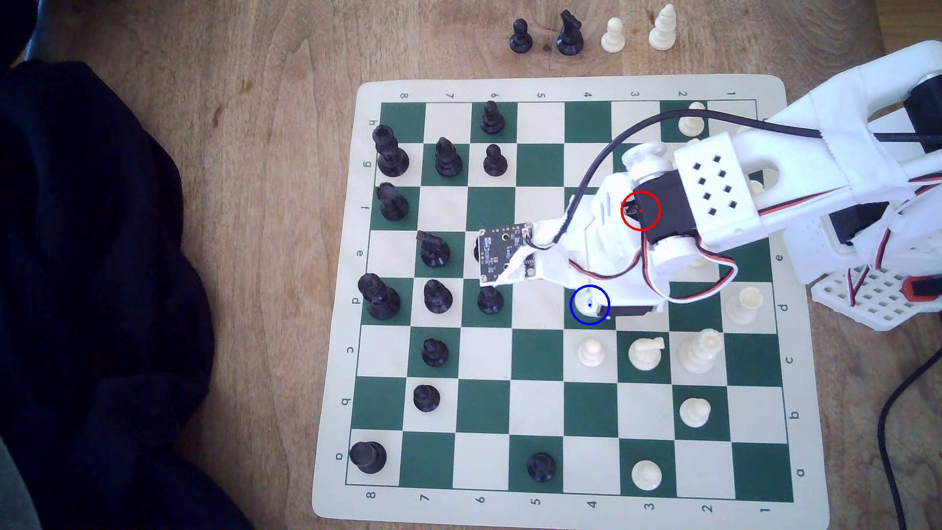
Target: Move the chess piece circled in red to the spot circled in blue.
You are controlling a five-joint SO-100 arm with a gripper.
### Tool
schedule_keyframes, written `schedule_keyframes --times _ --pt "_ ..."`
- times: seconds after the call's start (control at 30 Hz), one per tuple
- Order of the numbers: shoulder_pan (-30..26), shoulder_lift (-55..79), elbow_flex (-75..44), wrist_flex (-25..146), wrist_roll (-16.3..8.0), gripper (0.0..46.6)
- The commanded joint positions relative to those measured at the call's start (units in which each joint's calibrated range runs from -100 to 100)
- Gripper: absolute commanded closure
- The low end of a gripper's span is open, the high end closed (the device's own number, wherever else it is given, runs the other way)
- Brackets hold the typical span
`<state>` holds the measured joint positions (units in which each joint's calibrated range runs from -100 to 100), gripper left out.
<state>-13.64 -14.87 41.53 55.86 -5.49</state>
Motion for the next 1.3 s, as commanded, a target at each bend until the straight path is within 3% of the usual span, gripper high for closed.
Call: schedule_keyframes --times 0.0,0.17,0.37,0.63,1.0,1.17,1.27 --pt "-0.7 -0.9 -0.5 -0.7 -0.1 46.4" --pt "-0.8 -0.6 -0.5 -0.7 -0.1 45.4" --pt "-0.5 -1.0 -0.5 0.2 -0.2 36.9" --pt "0.5 -3.7 -3.4 4.7 0.0 36.4" --pt "-1.2 -16.5 -4.3 13.6 -0.8 31.8" --pt "-5.9 -25.5 0.8 13.3 -2.4 29.1" --pt "-5.3 -29.4 5.1 11.9 -2.3 29.1"
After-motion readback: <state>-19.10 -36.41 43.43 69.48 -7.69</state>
